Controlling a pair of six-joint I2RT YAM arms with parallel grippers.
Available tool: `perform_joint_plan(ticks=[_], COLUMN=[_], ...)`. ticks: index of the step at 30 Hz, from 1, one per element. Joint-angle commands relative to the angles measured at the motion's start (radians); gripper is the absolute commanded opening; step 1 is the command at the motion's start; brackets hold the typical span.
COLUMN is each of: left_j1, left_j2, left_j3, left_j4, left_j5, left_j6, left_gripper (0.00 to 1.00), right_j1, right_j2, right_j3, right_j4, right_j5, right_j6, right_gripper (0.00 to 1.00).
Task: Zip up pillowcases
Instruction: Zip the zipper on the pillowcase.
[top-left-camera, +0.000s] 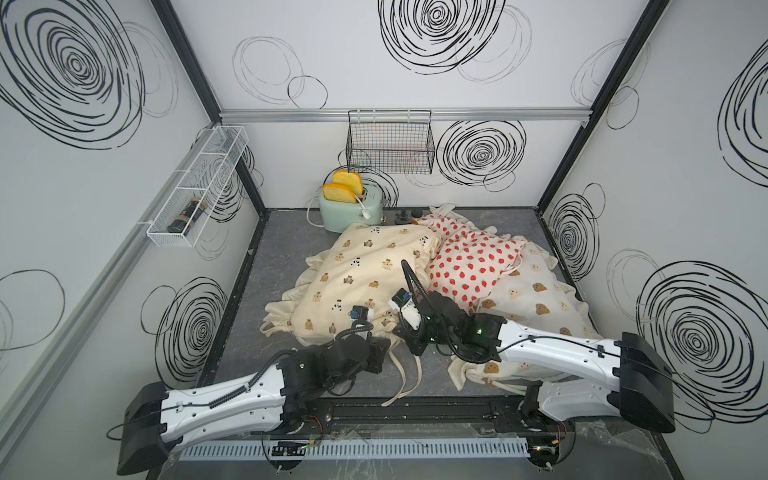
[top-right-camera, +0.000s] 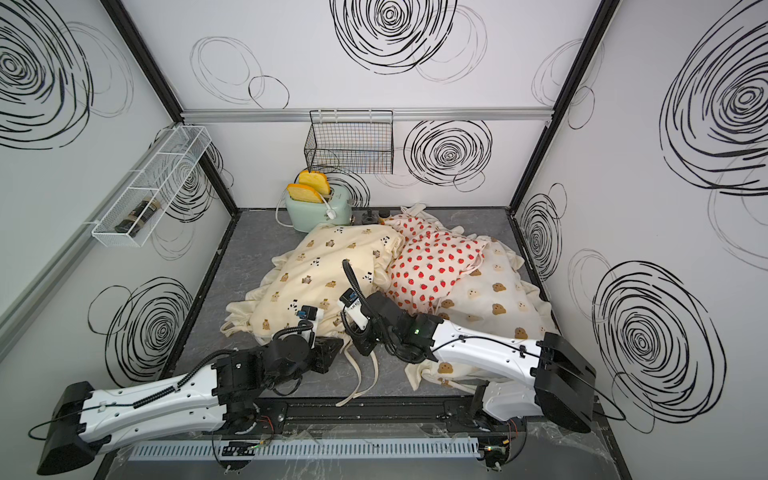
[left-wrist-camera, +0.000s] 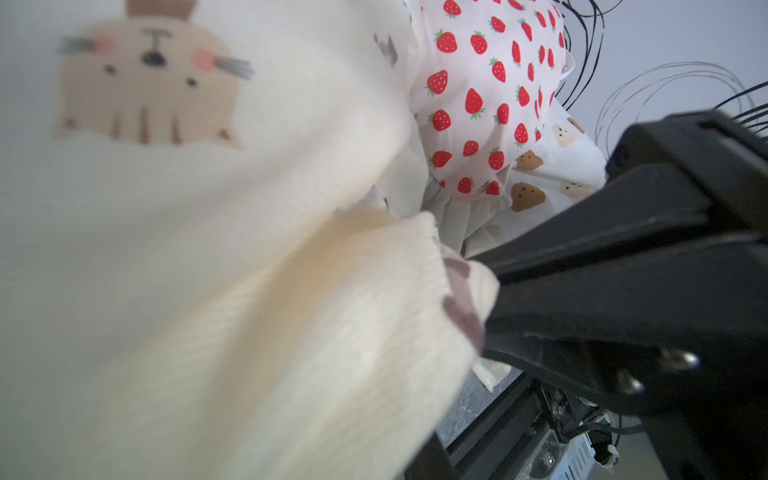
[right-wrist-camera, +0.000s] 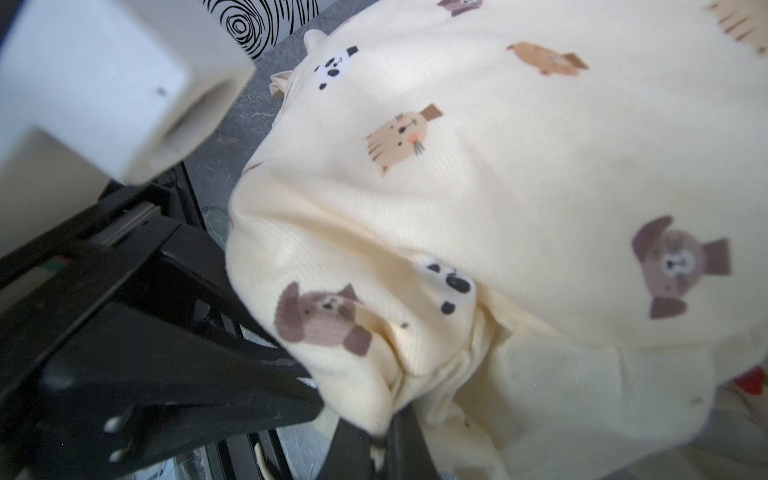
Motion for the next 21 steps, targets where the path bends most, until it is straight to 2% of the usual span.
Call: perform_joint_plan(ticks=[1, 8, 15, 21], left_j1=[0.017, 0.053, 0.059, 0.062], left_j2=[-0.024, -0.044, -0.028, -0.069], left_j3=[-0.004, -0.013, -0.013, -0.020], left_j4=[-0.001, 0.034, 0.033, 0.020], left_j5=[-0.037, -0.018, -0.012, -0.011], left_j6=[-0.015, 0.019, 0.022, -0.002], left_gripper=[0.23, 0.24, 0.18, 0.08], right_j1=[-0.002, -0.002, -0.002, -0.002], right_j2=[-0.008, -0.013, -0.016, -0.019], right_j3=[0.017, 0.008, 0.006, 0.002], right_j4=[0.022, 0.028, 0.027, 0.018], right_j5=[-0.005, -0.006, 0.002, 0.030], right_j6=[0.011, 0.015, 0.018, 0.024], right_gripper=[0.00, 0.00, 0.00, 0.00])
